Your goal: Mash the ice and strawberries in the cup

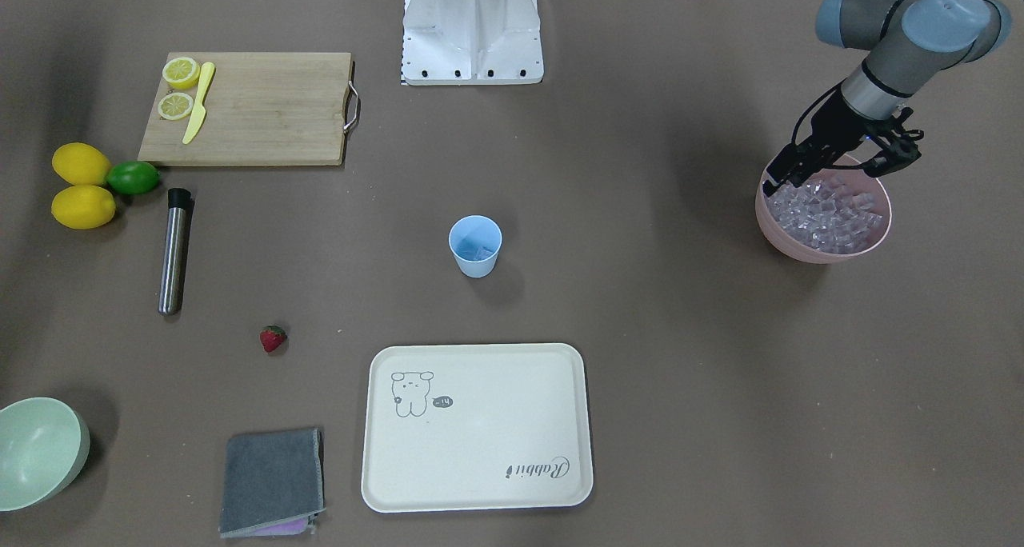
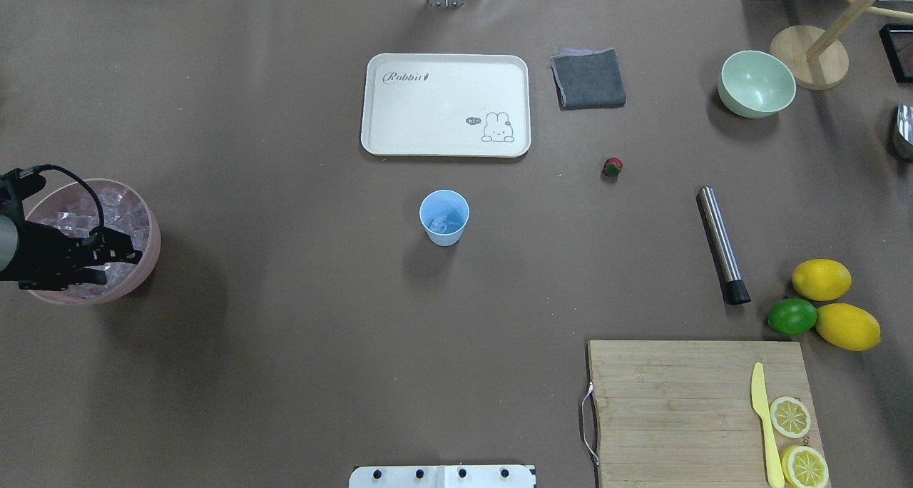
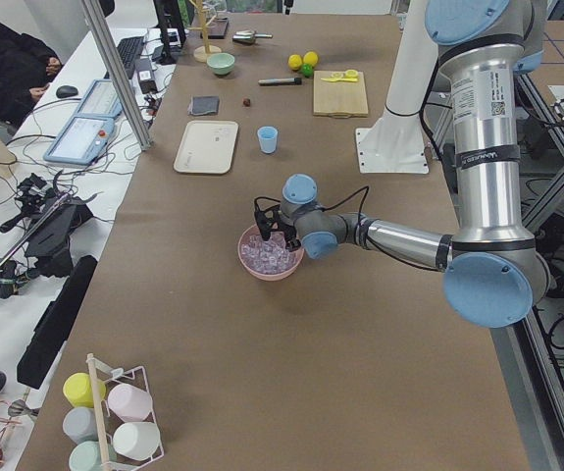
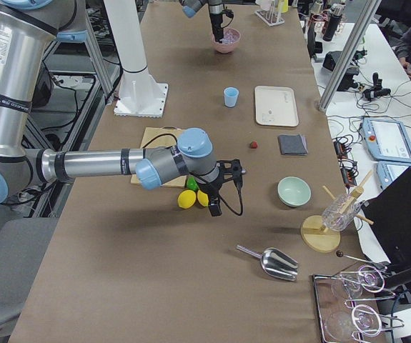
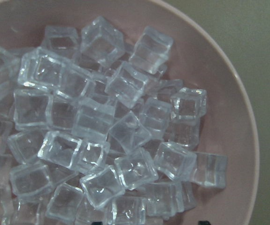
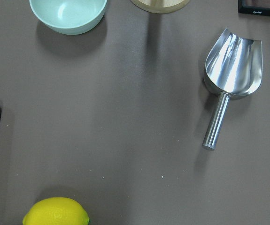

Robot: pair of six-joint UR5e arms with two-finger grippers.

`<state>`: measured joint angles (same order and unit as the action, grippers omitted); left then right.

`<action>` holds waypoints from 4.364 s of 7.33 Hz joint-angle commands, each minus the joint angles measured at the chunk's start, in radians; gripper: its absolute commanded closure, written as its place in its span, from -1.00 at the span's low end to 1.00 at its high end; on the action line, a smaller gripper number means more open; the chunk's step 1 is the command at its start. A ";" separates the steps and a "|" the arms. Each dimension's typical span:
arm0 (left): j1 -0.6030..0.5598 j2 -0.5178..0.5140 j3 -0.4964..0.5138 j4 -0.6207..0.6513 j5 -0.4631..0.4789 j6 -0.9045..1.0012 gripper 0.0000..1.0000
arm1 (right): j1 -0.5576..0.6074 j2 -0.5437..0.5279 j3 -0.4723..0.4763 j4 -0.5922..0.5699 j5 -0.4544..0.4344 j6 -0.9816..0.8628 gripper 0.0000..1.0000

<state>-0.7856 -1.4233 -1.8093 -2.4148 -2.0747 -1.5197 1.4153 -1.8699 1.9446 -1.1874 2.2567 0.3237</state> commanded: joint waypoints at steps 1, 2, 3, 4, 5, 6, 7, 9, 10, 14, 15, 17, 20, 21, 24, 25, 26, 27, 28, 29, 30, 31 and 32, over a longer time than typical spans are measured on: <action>0.028 -0.002 0.007 -0.003 0.024 -0.034 -0.48 | 0.001 0.001 0.004 0.000 -0.002 0.000 -1.00; 0.029 -0.002 0.010 -0.003 0.024 -0.049 -0.48 | 0.001 0.000 0.005 0.000 -0.005 -0.002 -1.00; 0.029 -0.002 0.008 -0.010 0.024 -0.053 -0.47 | 0.001 0.000 0.008 0.000 -0.014 -0.002 -1.00; 0.029 -0.002 0.008 -0.021 0.024 -0.053 -0.33 | 0.001 0.000 0.011 0.000 -0.014 -0.002 -1.00; 0.028 -0.002 0.005 -0.021 0.024 -0.053 0.05 | 0.001 0.000 0.013 0.000 -0.014 -0.002 -1.00; 0.028 -0.002 0.005 -0.021 0.024 -0.053 0.65 | 0.001 0.000 0.014 0.000 -0.014 -0.002 -1.00; 0.025 -0.002 0.004 -0.021 0.024 -0.053 1.00 | 0.001 0.000 0.019 0.000 -0.016 -0.002 -1.00; 0.012 0.001 -0.013 -0.018 0.012 -0.047 1.00 | 0.001 0.000 0.019 0.000 -0.016 0.000 -1.00; 0.005 0.004 -0.030 -0.014 -0.007 -0.042 1.00 | 0.001 0.000 0.019 0.000 -0.016 0.000 -1.00; -0.167 -0.061 -0.042 0.022 -0.165 0.206 1.00 | 0.001 0.000 0.019 0.000 -0.014 0.000 -1.00; -0.169 -0.151 -0.042 0.086 -0.165 0.322 1.00 | 0.001 0.000 0.019 0.000 -0.016 0.000 -1.00; -0.147 -0.398 -0.038 0.282 -0.154 0.362 1.00 | 0.001 0.000 0.016 -0.001 -0.016 0.002 -1.00; -0.010 -0.558 0.013 0.312 -0.040 0.264 1.00 | 0.001 0.000 0.013 -0.001 -0.016 0.008 -1.00; 0.064 -0.625 0.043 0.313 0.057 0.206 1.00 | 0.001 0.000 0.014 -0.001 -0.016 0.009 -1.00; 0.228 -0.776 0.157 0.315 0.283 0.057 1.00 | 0.001 0.000 0.014 -0.001 -0.016 0.011 -1.00; 0.262 -0.807 0.180 0.324 0.329 0.052 1.00 | 0.001 0.000 0.016 -0.001 -0.016 0.011 -1.00; 0.282 -0.827 0.192 0.344 0.359 0.024 1.00 | 0.001 0.000 0.016 -0.001 -0.014 0.011 -1.00; 0.282 -0.836 0.199 0.358 0.361 0.019 1.00 | 0.001 0.000 0.014 -0.001 -0.016 0.011 -1.00; 0.282 -0.836 0.200 0.359 0.361 0.019 1.00 | 0.001 0.000 0.016 -0.001 -0.016 0.011 -1.00; 0.281 -0.842 0.197 0.359 0.361 -0.041 1.00 | 0.001 0.000 0.014 -0.001 -0.016 0.011 -1.00; 0.276 -0.842 0.197 0.359 0.360 -0.084 -0.73 | 0.001 0.001 0.014 -0.005 -0.016 0.011 -1.00; 0.276 -0.844 0.194 0.359 0.358 -0.092 -0.95 | -0.001 0.006 0.014 -0.009 -0.016 0.012 -1.00; 0.272 -0.833 0.182 0.359 0.358 -0.090 -0.95 | -0.002 0.014 0.010 -0.012 -0.019 0.011 -1.00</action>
<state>-0.5099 -2.2635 -1.6172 -2.0556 -1.7159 -1.6018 1.4143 -1.8636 1.9576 -1.1954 2.2404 0.3350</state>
